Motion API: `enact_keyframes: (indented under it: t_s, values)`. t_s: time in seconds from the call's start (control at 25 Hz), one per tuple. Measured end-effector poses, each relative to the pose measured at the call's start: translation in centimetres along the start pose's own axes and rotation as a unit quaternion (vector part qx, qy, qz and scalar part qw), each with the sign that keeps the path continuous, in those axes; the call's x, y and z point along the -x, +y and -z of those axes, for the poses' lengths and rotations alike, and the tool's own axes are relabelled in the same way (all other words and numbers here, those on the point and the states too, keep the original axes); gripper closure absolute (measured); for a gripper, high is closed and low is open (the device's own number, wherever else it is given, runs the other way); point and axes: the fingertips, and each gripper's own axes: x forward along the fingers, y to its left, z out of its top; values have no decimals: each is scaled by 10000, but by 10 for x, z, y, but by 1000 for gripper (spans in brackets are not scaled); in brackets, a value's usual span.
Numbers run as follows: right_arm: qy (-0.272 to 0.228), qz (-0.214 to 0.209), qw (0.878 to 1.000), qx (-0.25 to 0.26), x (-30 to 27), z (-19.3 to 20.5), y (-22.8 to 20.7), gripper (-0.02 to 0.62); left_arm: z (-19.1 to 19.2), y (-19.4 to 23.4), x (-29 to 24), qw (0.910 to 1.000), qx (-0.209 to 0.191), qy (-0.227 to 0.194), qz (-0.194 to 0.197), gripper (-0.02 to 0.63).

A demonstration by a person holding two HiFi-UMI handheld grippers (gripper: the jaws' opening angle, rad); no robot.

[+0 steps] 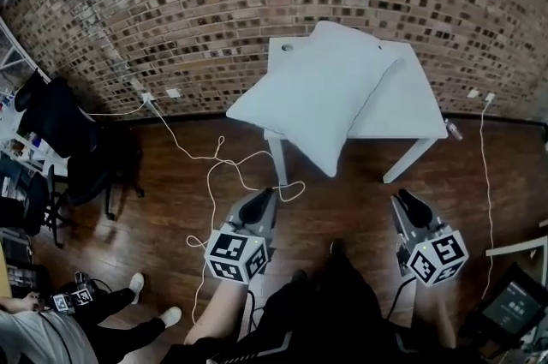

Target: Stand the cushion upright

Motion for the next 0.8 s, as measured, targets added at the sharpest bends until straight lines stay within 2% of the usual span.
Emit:
enact_keyframes:
  t_s: [0.12,0.36,0.64,0.8]
  values:
    - [39,-94,9999,105,-24,-3,-24,486,-8,7,-22,9999,-63,-7,-141,588]
    - [3,-545,9981,293,-75,-21,-62,472,-35,28,-66,9985,-156,-10,-528,571]
    - [-32,-959,9952,205,-121,-45,-125,445,-74,42,-126,9955,-340,-28,-887,551]
    - [57,-1108,9936,214,-145,-50,-158,434,-88,47,-158,9945,-428,73,-956,537]
